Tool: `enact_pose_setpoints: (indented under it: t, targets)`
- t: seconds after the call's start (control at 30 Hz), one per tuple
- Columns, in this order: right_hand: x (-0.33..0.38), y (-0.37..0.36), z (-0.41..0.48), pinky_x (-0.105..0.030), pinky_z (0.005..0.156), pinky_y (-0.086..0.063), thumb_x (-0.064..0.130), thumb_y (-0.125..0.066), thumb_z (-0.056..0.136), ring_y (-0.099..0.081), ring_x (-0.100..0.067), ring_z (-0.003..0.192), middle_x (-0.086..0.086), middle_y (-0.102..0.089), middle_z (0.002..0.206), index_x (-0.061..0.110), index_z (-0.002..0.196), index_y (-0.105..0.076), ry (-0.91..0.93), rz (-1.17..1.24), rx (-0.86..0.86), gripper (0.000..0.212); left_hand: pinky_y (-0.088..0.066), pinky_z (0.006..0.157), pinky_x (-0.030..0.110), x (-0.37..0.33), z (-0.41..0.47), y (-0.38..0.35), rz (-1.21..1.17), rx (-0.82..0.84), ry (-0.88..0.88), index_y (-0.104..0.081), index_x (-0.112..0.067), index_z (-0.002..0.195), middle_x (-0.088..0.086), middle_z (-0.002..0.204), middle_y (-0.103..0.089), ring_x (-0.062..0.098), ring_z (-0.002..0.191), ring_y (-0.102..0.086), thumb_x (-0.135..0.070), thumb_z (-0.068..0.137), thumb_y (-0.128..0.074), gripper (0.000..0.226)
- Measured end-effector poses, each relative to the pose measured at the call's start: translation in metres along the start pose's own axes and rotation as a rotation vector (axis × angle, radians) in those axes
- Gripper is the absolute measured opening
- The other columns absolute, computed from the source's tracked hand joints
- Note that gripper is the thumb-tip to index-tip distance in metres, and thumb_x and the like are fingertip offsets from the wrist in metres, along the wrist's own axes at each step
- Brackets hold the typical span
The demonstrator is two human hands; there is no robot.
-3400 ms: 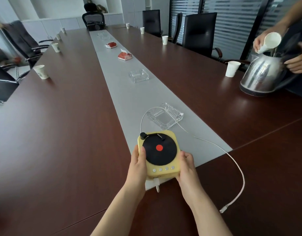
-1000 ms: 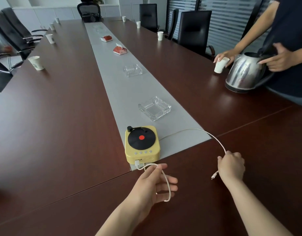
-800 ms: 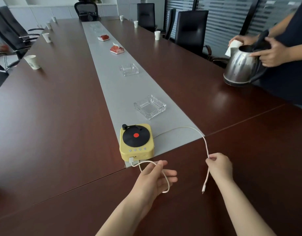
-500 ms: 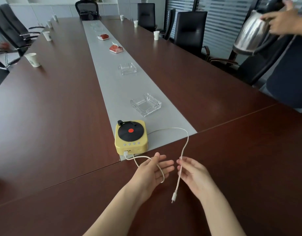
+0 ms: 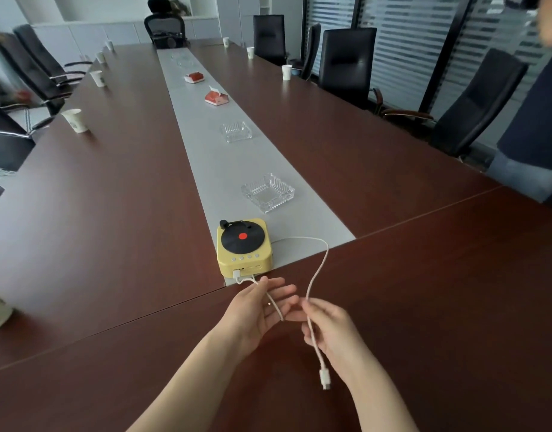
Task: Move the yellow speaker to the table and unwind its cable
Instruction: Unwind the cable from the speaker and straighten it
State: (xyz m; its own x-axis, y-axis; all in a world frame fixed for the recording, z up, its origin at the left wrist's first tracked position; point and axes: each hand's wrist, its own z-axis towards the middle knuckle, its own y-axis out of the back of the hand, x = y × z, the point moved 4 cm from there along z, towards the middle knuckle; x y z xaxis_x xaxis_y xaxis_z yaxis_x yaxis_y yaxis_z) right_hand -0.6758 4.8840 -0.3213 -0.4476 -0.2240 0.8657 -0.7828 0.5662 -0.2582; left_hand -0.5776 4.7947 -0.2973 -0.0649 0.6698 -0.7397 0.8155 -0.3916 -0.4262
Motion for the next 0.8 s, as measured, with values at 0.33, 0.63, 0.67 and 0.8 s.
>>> enact_pose_setpoints:
  t: [0.33,0.63,0.67,0.8]
  targets:
    - [0.05,0.045,-0.056,-0.02,0.041,-0.024,0.005,-0.045,0.094,-0.027,-0.009,0.037,-0.003,-0.043,0.043,0.007,0.082,-0.074,0.297,0.082,-0.164,0.032,-0.058,0.055,0.021,-0.009,-0.004,0.007,0.036,-0.026,-0.012,-0.059,-0.003,0.103,0.01,0.086,-0.074,0.018,0.069,-0.074,-0.026,0.101,-0.035,0.033]
    - [0.071,0.041,-0.072,-0.02,0.043,-0.028,0.008,-0.043,0.095,-0.025,-0.012,0.042,-0.001,-0.039,0.041,0.01,0.076,-0.075,0.354,0.142,-0.135,0.037,-0.043,0.064,0.029,0.012,-0.004,-0.008,0.565,-0.255,0.116,-0.054,-0.004,0.099,0.008,0.075,-0.055,0.02,0.066,-0.052,-0.034,0.097,-0.041,0.033]
    - [0.071,0.039,-0.072,-0.02,0.043,-0.028,0.008,-0.044,0.094,-0.025,-0.012,0.042,-0.001,-0.039,0.042,0.01,0.076,-0.076,0.35,0.147,-0.129,0.037,-0.043,0.057,0.026,0.013,-0.01,-0.015,0.704,-0.236,0.141,-0.055,-0.002,0.096,0.009,0.073,-0.055,0.021,0.062,-0.052,-0.034,0.096,-0.04,0.035]
    - [0.071,0.029,-0.078,-0.023,0.043,-0.023,0.007,-0.043,0.094,-0.026,-0.011,0.04,-0.002,-0.04,0.042,0.01,0.073,-0.075,0.333,0.093,-0.047,0.038,-0.045,0.057,0.026,0.01,-0.028,-0.051,0.711,-0.118,0.117,-0.057,-0.007,0.08,0.011,0.079,-0.061,0.022,0.063,-0.058,-0.042,0.097,-0.036,0.044]
